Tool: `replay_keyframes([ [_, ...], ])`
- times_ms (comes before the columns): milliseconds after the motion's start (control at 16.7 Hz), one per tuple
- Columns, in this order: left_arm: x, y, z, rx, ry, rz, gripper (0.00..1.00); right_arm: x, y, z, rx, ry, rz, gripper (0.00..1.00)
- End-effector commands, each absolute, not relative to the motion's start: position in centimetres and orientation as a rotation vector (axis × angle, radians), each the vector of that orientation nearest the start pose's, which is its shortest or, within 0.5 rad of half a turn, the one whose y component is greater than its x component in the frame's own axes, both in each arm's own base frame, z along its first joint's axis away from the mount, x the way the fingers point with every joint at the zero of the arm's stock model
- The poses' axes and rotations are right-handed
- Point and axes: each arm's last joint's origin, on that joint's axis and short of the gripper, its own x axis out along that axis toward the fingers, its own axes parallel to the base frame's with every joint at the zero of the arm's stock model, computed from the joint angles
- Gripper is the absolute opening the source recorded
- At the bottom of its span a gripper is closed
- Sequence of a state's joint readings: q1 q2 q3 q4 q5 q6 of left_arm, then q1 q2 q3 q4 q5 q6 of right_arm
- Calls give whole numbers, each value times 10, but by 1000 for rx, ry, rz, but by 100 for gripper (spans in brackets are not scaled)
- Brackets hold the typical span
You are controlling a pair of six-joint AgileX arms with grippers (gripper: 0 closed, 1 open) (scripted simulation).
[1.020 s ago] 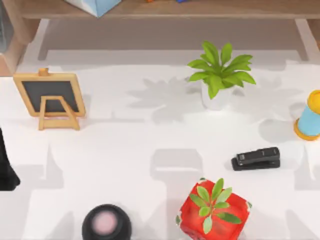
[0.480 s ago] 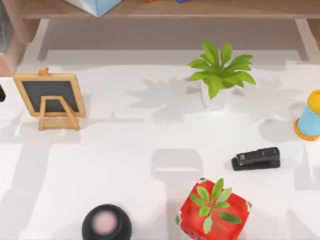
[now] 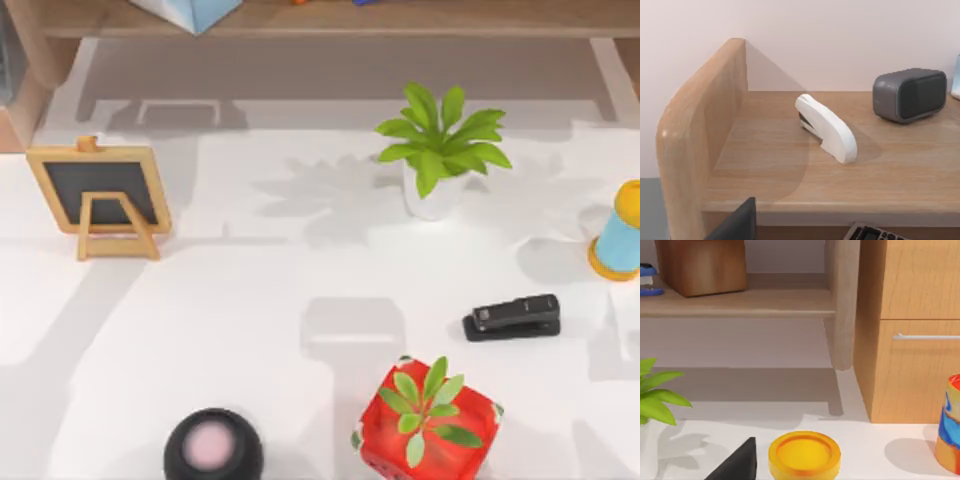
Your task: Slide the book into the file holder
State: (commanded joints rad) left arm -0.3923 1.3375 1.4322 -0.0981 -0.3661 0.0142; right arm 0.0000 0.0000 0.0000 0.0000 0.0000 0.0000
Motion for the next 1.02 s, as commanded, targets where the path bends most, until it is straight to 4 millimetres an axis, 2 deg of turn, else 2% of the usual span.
replay_keyframes([
  [120, 321, -133, 451, 0, 6, -13, 100, 106, -1, 160, 0, 0, 0, 100],
  [300, 368, -183, 450, -2, 4, -13, 100, 106, -1, 160, 0, 0, 0, 100],
  [540, 400, -234, 439, -9, -6, -15, 100, 106, -1, 160, 0, 0, 0, 100],
  [720, 408, -251, 433, -13, -11, -17, 100, 106, -1, 160, 0, 0, 0, 100],
  [1020, 410, -251, 432, -11, -9, -14, 100, 106, -1, 160, 0, 0, 0, 100],
])
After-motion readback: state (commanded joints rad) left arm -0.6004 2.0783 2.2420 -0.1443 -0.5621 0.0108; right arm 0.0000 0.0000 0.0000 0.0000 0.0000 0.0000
